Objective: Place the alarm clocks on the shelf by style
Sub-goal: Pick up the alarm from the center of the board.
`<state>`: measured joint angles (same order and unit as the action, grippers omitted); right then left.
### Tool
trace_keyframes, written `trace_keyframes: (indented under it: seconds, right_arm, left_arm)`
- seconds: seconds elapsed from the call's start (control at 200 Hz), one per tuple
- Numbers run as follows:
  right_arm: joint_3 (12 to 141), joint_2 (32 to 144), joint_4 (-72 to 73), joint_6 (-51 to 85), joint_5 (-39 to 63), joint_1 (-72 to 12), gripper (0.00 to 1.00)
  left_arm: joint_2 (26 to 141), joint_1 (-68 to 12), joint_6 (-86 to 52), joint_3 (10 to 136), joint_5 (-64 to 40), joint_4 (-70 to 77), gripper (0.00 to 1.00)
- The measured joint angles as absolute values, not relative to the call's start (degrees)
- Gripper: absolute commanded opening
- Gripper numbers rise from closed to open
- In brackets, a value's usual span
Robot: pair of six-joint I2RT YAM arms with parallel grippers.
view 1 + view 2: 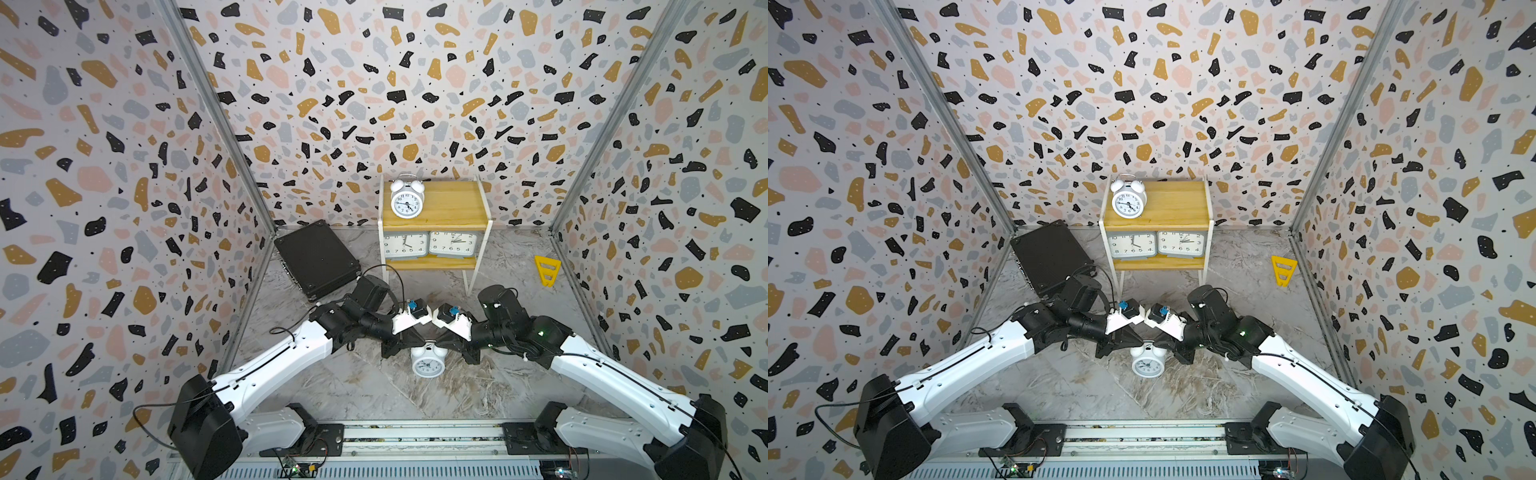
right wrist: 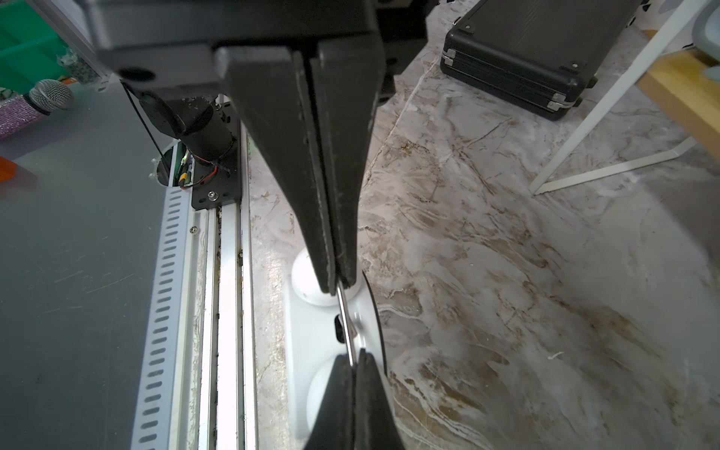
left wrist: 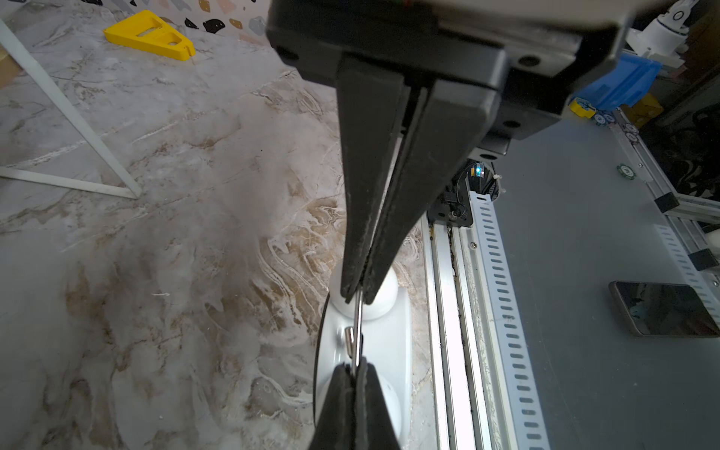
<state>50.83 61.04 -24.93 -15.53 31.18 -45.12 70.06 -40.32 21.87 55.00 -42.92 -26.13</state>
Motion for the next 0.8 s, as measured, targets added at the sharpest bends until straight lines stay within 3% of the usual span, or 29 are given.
trace_keyframes:
  seconds: [0.055, 0.3, 0.421, 0.801]
  right_arm:
    - [50.76, 60.97, -24.60, -15.40, 30.94, -45.12, 0.04]
    - [48.03, 56.60, -19.44, -12.99, 28.40, -45.39, 0.54]
    - [46.26, 53.67, -16.99, -11.40, 27.92, -44.71, 0.69]
    - [40.40, 50.28, -9.91, -6.35, 28.62, -39.46, 0.76]
  left_arm:
    - [69.95, -40.32, 21.89, 55.00, -42.70, -26.09, 0.00]
    - [67.29, -40.36, 19.66, 55.00, -39.16, -25.76, 0.00]
    - [64.29, -40.23, 17.87, 55.00, -36.67, -25.43, 0.00]
    - [61.12, -39.40, 15.44, 60.64, -38.39, -27.83, 0.00]
